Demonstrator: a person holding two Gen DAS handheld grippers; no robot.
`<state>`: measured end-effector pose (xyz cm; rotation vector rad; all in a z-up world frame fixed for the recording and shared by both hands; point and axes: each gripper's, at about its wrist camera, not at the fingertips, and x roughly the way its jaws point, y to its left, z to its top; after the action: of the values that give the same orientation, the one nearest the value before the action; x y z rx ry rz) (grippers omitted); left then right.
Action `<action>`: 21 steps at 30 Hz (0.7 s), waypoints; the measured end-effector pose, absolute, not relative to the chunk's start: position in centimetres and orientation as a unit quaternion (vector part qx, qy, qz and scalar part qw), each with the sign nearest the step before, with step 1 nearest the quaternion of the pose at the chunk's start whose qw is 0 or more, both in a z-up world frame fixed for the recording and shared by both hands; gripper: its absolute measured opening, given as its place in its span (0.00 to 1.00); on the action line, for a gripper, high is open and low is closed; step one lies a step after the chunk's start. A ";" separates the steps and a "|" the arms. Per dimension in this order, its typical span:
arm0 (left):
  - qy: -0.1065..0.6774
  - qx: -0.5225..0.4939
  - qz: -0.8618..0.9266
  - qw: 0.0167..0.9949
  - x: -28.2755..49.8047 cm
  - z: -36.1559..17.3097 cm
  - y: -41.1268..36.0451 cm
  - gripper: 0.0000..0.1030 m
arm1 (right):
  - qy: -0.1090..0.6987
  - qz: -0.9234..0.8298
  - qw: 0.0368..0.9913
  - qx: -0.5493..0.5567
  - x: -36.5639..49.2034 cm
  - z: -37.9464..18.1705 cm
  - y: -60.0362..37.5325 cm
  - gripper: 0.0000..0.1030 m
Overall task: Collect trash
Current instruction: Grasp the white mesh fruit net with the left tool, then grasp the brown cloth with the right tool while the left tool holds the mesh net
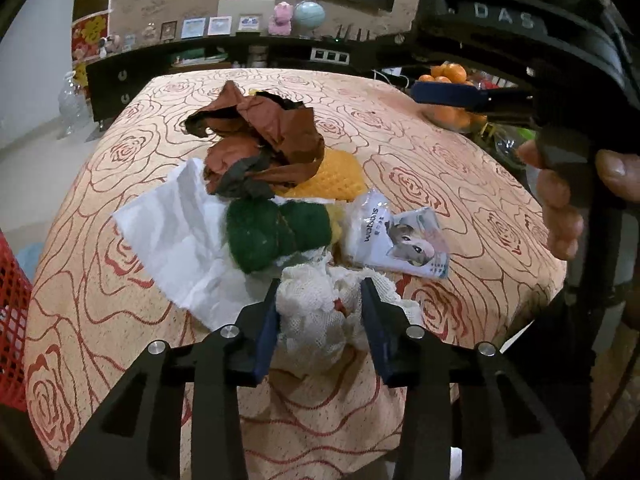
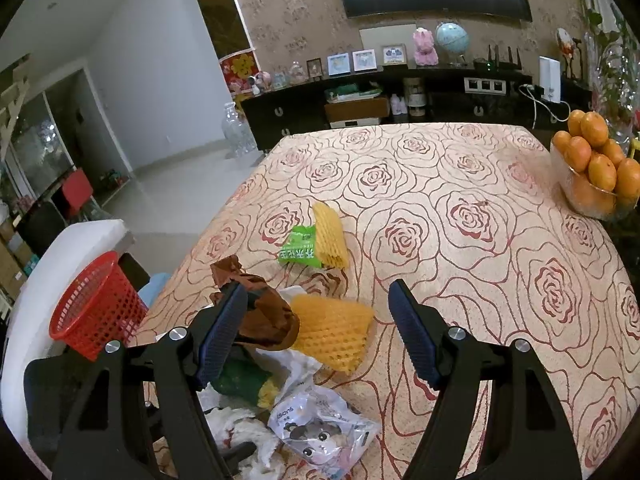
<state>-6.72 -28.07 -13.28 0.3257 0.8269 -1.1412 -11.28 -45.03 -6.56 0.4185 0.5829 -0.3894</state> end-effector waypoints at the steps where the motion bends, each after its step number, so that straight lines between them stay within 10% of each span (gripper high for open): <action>1: 0.381 0.144 -0.521 0.750 -6.5 -13.2 -27.8 0.35 | 0.284 -0.188 0.918 0.204 -11.2 -6.6 -45.0 0.69; 21: 0.327 0.076 -0.416 0.845 -1.0 -6.9 -19.8 0.33 | 0.313 -0.124 0.924 0.181 -6.0 -9.1 -42.3 0.77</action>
<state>-1.04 -19.83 -6.91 0.1601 0.6904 -0.8787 -6.02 -42.32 -9.14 0.3714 0.6414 -0.2537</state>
